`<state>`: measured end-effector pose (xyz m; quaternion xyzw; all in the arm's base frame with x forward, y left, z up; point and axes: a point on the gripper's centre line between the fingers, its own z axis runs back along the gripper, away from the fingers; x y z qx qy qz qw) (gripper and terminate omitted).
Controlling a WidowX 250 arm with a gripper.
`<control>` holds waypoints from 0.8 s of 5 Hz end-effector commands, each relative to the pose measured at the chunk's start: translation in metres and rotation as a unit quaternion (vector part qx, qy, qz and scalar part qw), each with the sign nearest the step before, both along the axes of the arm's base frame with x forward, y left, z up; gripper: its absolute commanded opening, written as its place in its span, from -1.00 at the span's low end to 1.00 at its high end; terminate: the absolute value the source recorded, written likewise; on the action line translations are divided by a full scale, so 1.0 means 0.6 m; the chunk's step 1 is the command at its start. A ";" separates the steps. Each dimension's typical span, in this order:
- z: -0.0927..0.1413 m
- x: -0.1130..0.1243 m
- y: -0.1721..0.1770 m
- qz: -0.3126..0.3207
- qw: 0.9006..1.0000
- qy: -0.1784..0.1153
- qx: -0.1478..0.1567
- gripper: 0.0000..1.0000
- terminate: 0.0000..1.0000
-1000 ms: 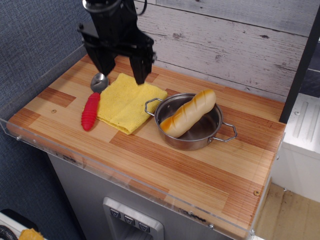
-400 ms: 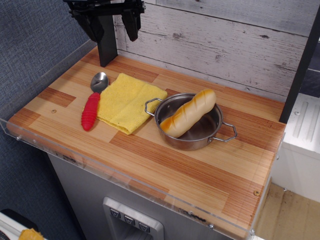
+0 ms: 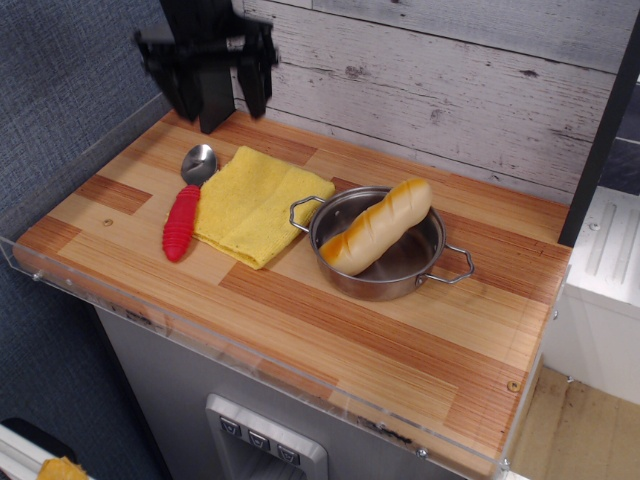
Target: Move yellow cloth and silver bowl closer to right edge of table.
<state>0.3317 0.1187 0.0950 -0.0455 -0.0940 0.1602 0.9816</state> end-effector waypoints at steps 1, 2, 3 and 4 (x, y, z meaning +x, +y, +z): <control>-0.010 0.009 0.011 -0.035 0.999 0.017 0.020 1.00 -1.00; -0.030 0.012 0.004 -0.050 0.998 0.034 0.026 1.00 -1.00; -0.056 0.017 -0.007 -0.057 0.996 0.049 0.036 1.00 -1.00; -0.085 0.018 -0.032 -0.049 0.997 0.048 0.045 1.00 -1.00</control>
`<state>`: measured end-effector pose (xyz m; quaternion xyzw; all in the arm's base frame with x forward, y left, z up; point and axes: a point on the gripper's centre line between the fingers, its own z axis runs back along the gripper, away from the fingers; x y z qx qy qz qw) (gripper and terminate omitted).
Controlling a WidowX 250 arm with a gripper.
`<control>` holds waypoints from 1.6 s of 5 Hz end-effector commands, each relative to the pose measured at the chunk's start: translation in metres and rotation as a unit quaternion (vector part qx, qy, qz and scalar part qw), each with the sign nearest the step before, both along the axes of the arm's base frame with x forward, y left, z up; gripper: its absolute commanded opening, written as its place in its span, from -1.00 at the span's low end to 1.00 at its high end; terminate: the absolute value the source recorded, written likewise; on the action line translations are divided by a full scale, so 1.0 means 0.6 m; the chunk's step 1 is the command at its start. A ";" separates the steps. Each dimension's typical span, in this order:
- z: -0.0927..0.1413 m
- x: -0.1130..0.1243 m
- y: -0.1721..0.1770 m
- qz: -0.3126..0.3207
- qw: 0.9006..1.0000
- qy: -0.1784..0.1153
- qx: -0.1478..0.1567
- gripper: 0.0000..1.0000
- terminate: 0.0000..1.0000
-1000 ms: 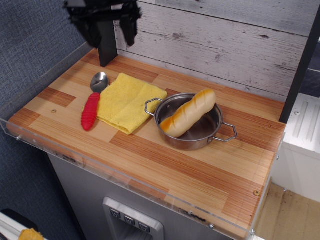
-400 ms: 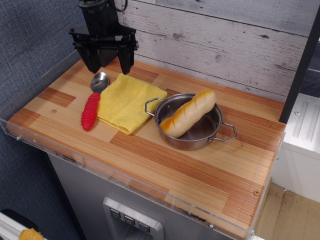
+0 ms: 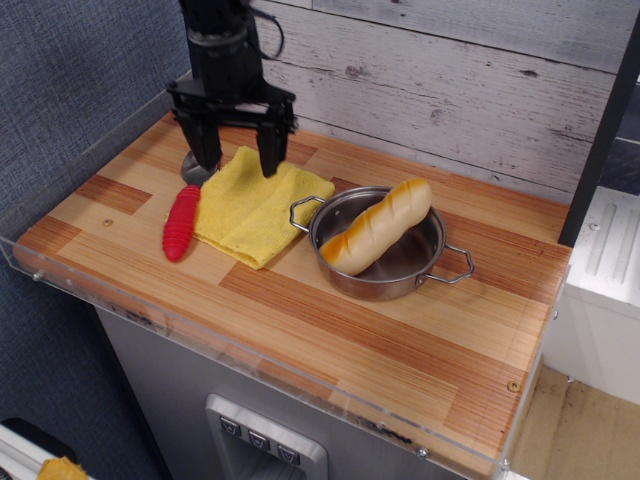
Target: Move yellow cloth and silver bowl closer to right edge of table.
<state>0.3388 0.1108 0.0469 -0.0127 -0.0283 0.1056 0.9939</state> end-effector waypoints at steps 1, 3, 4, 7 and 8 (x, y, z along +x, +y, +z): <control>-0.046 -0.016 -0.032 0.016 0.999 -0.007 0.032 1.00 -1.00; -0.088 -0.050 -0.028 0.026 0.998 0.043 0.045 1.00 -1.00; -0.086 -0.057 -0.029 0.034 0.998 0.043 0.041 1.00 -1.00; -0.119 -0.084 -0.159 -0.077 0.995 0.065 0.010 1.00 -1.00; -0.115 -0.097 -0.191 -0.105 0.992 0.067 0.021 1.00 -1.00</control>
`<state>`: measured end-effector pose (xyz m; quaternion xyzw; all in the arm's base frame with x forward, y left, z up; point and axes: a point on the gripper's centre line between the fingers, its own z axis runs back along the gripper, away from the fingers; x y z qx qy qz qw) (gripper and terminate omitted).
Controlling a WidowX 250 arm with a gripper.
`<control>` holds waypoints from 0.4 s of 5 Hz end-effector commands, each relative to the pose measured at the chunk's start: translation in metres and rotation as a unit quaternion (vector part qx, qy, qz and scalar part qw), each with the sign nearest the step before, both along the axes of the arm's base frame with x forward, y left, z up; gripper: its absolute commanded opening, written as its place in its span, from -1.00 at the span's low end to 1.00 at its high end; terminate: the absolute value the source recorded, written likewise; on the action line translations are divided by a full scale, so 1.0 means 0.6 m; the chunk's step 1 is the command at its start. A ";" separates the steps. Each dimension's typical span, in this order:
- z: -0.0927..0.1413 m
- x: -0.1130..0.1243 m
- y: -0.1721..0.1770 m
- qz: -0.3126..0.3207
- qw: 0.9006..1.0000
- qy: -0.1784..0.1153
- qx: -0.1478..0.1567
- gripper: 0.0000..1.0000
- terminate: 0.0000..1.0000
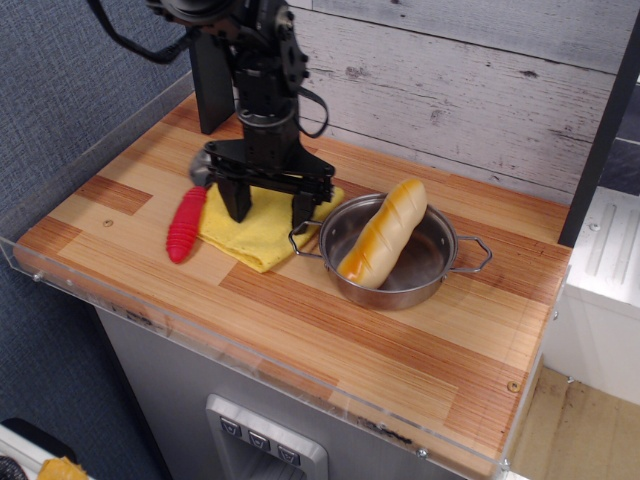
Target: Move yellow cloth and silver bowl closer to right edge of table.
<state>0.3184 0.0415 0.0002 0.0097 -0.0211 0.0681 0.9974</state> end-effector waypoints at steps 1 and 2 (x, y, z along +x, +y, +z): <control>-0.026 -0.069 -0.100 -0.087 0.995 0.051 0.004 1.00 -1.00; -0.021 -0.075 -0.119 -0.099 0.994 0.045 -0.005 1.00 -1.00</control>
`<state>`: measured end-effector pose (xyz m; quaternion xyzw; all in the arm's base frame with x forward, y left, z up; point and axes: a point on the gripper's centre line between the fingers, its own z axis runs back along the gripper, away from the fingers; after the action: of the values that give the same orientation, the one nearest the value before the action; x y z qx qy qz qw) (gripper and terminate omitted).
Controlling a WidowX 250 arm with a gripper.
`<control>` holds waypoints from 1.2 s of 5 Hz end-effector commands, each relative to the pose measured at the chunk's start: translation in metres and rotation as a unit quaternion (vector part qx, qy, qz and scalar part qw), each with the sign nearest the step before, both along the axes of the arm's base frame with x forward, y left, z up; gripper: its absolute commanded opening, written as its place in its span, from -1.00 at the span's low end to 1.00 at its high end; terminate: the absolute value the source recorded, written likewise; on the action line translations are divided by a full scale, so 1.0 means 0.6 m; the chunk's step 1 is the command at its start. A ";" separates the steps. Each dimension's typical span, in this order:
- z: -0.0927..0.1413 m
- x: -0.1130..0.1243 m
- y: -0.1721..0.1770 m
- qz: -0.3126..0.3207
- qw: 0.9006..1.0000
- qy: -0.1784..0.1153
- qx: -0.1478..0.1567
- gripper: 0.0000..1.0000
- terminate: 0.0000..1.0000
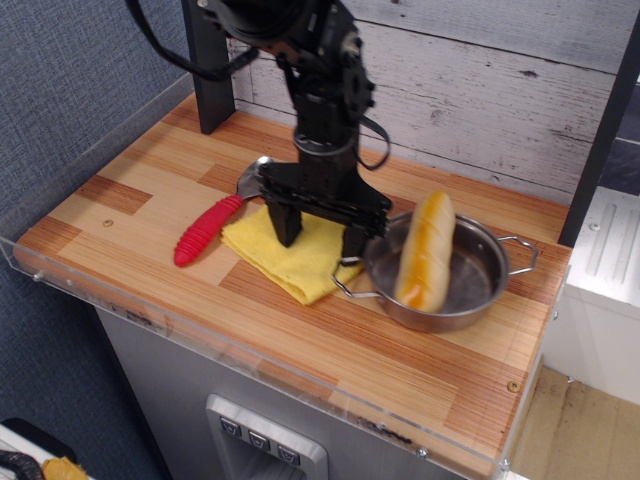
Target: Move yellow cloth and silver bowl closer to right edge of table.
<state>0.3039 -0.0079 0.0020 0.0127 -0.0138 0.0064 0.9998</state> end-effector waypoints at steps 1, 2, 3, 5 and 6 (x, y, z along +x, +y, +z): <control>-0.033 -0.066 -0.060 -0.056 0.997 0.050 -0.016 1.00 -1.00; -0.039 -0.079 -0.075 -0.073 0.996 0.056 -0.015 1.00 -1.00; -0.041 -0.086 -0.093 -0.094 0.994 0.058 -0.019 1.00 -1.00; -0.042 -0.079 -0.123 -0.119 0.991 0.058 -0.015 1.00 -1.00; -0.043 -0.074 -0.138 -0.124 0.990 0.064 -0.017 1.00 -1.00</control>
<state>0.2948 -0.0550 0.0020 -0.0087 -0.0090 -0.0522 0.9986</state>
